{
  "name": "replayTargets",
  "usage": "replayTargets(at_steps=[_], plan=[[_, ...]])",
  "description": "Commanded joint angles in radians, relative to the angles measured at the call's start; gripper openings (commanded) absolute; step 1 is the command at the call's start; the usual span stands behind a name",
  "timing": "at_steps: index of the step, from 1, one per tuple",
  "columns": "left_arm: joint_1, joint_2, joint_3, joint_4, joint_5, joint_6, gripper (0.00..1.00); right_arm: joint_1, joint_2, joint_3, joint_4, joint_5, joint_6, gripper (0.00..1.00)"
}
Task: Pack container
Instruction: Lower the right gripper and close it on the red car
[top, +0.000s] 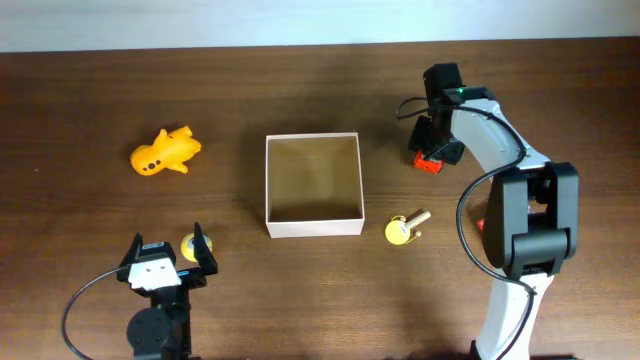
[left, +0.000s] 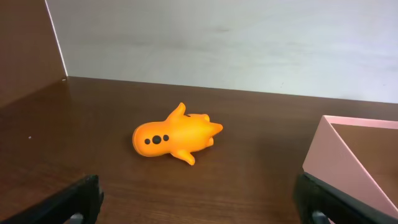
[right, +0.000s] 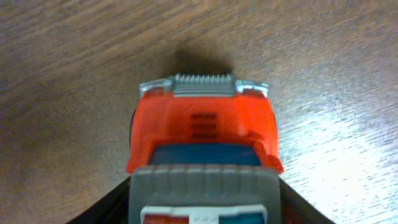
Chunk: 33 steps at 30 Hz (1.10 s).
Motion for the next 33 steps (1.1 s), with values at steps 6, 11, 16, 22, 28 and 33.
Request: replayTargets(at_steps=[6, 11, 16, 22, 28, 33], plan=[[0.006, -0.008, -0.002, -0.005, 0.008, 0.015, 0.99, 0.001, 0.009, 0.005, 0.017, 0.038, -0.089, 0.49], [0.006, -0.008, -0.002, -0.005, 0.008, 0.016, 0.99, 0.001, 0.009, 0.005, 0.023, 0.038, -0.095, 0.38], [0.006, -0.008, -0.002, -0.005, 0.008, 0.015, 0.99, 0.001, 0.009, 0.005, 0.023, 0.038, -0.095, 0.38], [0.006, -0.008, -0.002, -0.005, 0.008, 0.016, 0.99, 0.001, 0.009, 0.009, 0.023, 0.038, -0.121, 0.38], [0.006, -0.008, -0.002, -0.005, 0.008, 0.016, 0.99, 0.001, 0.007, 0.033, 0.011, 0.038, -0.121, 0.38], [0.006, -0.008, -0.002, -0.005, 0.008, 0.015, 0.99, 0.001, -0.003, 0.11, -0.031, 0.037, -0.174, 0.38]])
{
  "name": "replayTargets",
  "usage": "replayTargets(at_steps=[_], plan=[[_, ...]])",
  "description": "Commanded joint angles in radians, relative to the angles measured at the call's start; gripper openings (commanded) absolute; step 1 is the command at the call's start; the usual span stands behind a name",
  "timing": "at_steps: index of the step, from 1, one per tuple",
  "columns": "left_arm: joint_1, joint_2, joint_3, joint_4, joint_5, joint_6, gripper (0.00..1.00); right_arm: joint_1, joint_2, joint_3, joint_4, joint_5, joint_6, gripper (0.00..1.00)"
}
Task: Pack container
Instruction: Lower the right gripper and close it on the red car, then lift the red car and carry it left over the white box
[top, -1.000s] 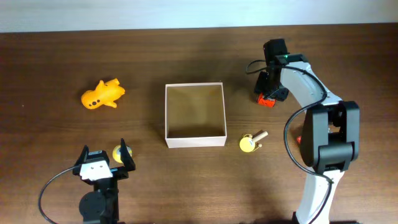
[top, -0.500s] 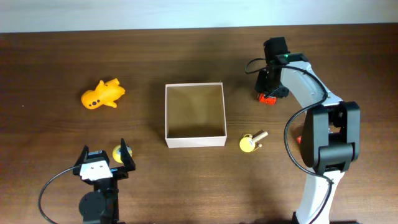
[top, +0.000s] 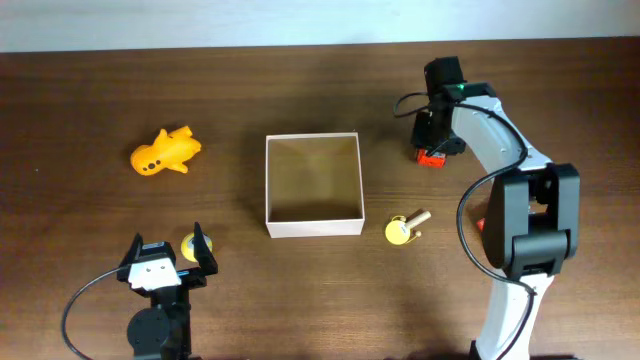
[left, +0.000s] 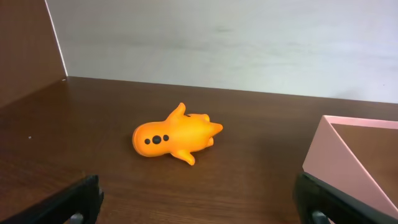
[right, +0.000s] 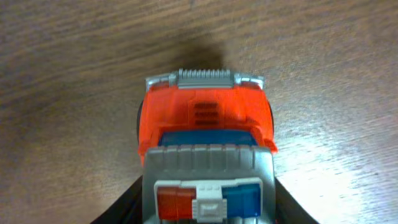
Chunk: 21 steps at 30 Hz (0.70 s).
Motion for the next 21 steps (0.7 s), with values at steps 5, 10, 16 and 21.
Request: replayTargets(at_steps=[5, 10, 16, 21], plan=[[0.006, -0.008, -0.002, -0.005, 0.007, 0.016, 0.99, 0.002, 0.0, 0.179, -0.092, 0.016, -0.066, 0.38], [0.006, -0.008, -0.002, -0.005, 0.007, 0.016, 0.99, 0.003, 0.0, 0.283, -0.165, 0.007, -0.066, 0.38], [0.006, -0.008, -0.002, -0.005, 0.007, 0.016, 0.99, 0.004, -0.001, 0.386, -0.285, -0.104, -0.065, 0.38], [0.006, -0.008, -0.002, -0.005, 0.007, 0.016, 0.99, 0.024, -0.001, 0.48, -0.404, -0.203, -0.065, 0.38]])
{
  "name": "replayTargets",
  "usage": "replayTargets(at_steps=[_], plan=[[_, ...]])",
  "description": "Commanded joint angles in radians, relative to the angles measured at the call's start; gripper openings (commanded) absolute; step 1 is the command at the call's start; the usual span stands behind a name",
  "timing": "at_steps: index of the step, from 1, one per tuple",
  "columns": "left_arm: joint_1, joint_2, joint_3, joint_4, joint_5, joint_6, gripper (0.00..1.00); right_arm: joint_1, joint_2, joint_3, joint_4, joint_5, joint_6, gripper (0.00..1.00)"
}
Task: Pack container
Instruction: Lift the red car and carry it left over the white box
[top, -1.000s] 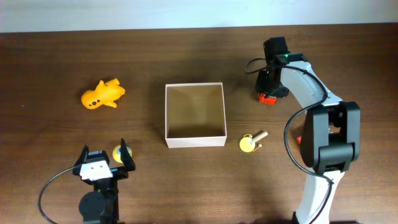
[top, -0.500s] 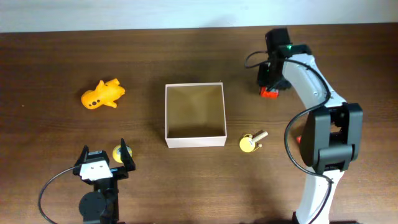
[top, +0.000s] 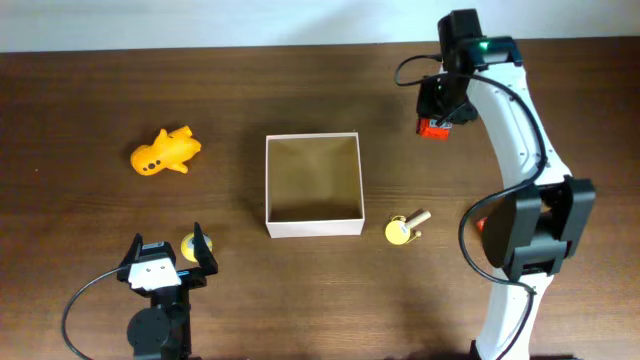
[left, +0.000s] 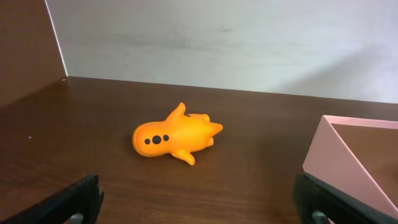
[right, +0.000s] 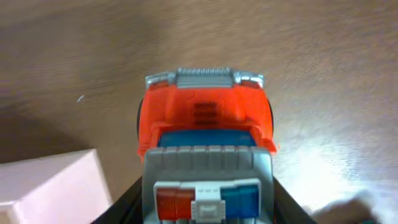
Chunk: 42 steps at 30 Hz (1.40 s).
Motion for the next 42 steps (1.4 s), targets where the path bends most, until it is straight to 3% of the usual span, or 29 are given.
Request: replayTargets(at_steps=[1, 9, 22, 37, 42], plan=[[0.006, -0.008, -0.002, -0.005, 0.007, 0.016, 0.99, 0.028, -0.005, 0.083, -0.047, -0.094, -0.006, 0.38], [0.006, -0.008, -0.002, -0.005, 0.007, 0.015, 0.99, 0.137, -0.005, 0.187, -0.148, -0.118, 0.004, 0.38], [0.006, -0.008, -0.002, -0.005, 0.007, 0.015, 0.99, 0.394, -0.005, 0.192, -0.145, -0.143, 0.034, 0.38], [0.006, -0.008, -0.002, -0.005, 0.007, 0.016, 0.99, 0.578, 0.032, 0.185, -0.001, 0.058, 0.373, 0.39], [0.006, -0.008, -0.002, -0.005, 0.007, 0.015, 0.99, 0.601, 0.088, 0.185, 0.016, 0.058, 0.395, 0.39]])
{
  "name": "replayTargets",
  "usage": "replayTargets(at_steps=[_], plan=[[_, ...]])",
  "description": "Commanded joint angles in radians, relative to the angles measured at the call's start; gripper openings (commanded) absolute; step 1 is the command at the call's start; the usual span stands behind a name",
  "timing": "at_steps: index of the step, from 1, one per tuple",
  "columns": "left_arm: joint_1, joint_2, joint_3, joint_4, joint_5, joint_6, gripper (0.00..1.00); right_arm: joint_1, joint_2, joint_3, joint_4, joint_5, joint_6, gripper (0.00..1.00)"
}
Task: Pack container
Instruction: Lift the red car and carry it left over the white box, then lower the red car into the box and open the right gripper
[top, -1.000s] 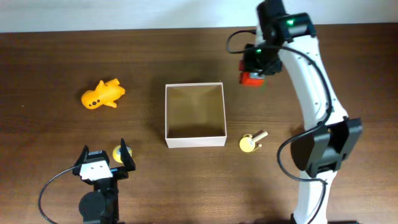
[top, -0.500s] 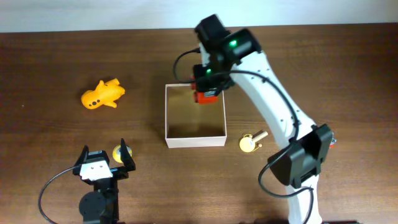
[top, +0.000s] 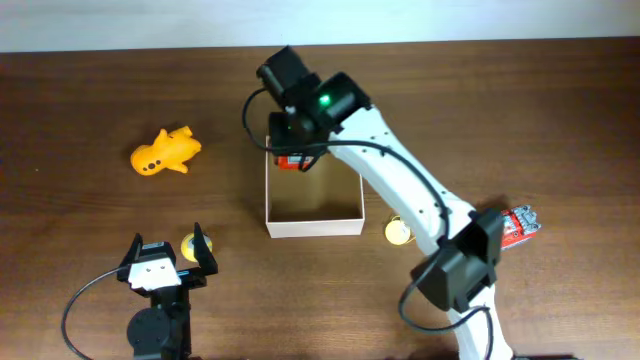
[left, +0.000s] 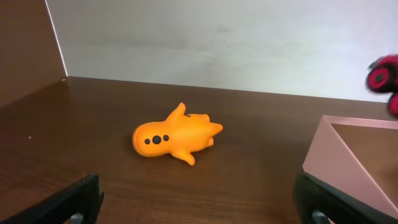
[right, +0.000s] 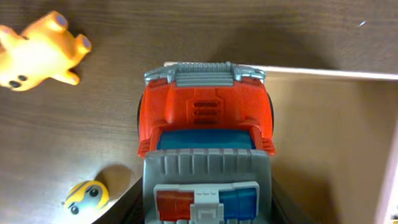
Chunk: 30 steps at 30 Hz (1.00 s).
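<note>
A red toy car (right: 205, 124) with a grey roof and a red-and-blue light bar hangs in my right gripper (right: 205, 208), which is shut on it. In the overhead view the car (top: 291, 160) is above the far left corner of the white open box (top: 270, 195). In the left wrist view only its red wheels (left: 384, 76) show, above the box's wall (left: 348, 163). My left gripper (left: 199, 208) stands open and empty near the table's front left. An orange animal toy (top: 165, 151) lies at the far left. A small yellow ball toy (top: 188, 247) sits between the left gripper's fingers.
A yellow toy with a wooden peg (top: 398, 233) lies right of the box, partly under the right arm. A red-and-white packet (top: 516, 224) lies at the right. The right arm crosses above the box from the right.
My right gripper has moved left with the car, from the far right of the table to above the box's far left corner. The left gripper has not moved.
My right gripper was around the red car on the table, right of the box. Then the car sat slightly farther back in its hold. Then it hung lifted near the far edge, and now it is above the box's corner.
</note>
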Motion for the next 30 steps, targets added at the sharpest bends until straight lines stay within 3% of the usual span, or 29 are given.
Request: replayTargets(at_steps=[1, 13, 30], plan=[[0.006, -0.008, -0.002, -0.005, 0.008, 0.015, 0.99, 0.02, 0.068, 0.019, 0.005, 0.038, 0.06, 0.39], [0.006, -0.008, -0.002, -0.005, 0.008, 0.015, 0.99, 0.023, 0.105, 0.016, 0.002, 0.111, 0.072, 0.39], [0.006, -0.008, -0.002, -0.005, 0.007, 0.016, 0.99, 0.05, 0.153, 0.016, 0.021, 0.06, 0.08, 0.39]])
